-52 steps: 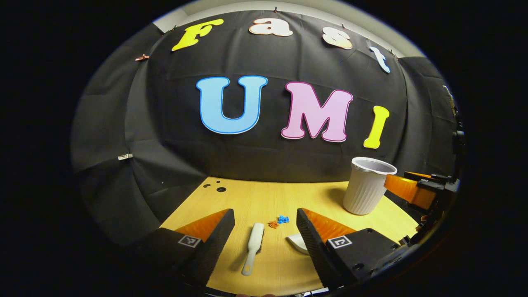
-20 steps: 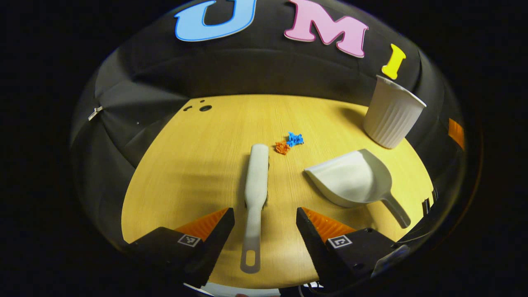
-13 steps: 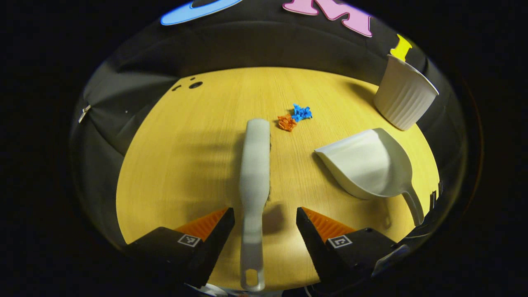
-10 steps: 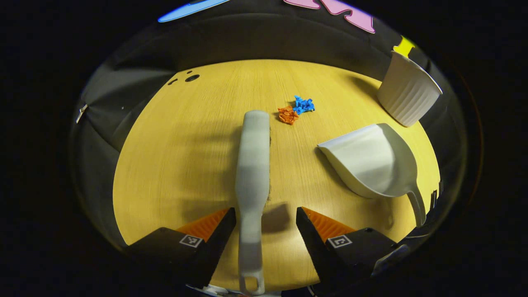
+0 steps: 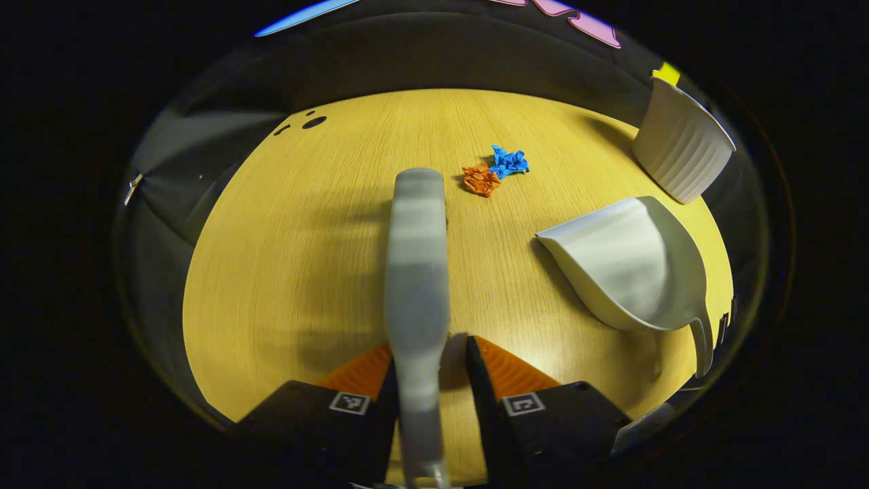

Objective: Pick up the small broom and dustpan from the desktop, sweep the trash into the dustpan with the broom, and then empty the trash into the garbage bin.

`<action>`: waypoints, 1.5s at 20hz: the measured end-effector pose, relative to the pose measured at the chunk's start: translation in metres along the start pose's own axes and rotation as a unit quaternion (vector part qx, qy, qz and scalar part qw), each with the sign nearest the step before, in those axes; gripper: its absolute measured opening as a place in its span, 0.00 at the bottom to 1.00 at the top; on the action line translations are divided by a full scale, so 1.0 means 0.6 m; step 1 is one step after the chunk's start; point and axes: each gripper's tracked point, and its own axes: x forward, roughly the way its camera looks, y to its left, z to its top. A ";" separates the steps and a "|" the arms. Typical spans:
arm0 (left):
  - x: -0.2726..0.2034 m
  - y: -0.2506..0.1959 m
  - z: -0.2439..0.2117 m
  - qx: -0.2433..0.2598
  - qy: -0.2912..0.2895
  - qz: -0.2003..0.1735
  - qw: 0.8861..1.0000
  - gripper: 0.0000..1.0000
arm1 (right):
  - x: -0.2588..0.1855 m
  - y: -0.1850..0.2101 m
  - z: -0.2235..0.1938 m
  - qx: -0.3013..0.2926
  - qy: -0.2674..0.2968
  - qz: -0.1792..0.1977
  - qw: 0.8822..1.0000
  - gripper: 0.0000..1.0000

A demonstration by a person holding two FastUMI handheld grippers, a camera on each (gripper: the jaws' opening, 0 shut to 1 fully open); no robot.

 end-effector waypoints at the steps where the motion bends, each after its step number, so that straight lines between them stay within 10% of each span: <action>1: -0.003 0.000 0.002 -0.006 -0.002 0.000 1.000 0.40 | 0.006 0.011 -0.014 0.005 0.017 0.013 1.000 0.99; 12: -0.078 0.009 0.004 -0.059 -0.061 -0.048 0.995 0.27 | 0.060 0.019 -0.166 0.027 0.187 0.016 0.982 0.99; 30: -0.212 0.021 -0.017 -0.103 -0.106 -0.052 0.988 0.26 | 0.175 -0.012 -0.233 0.015 0.259 -0.024 0.966 0.95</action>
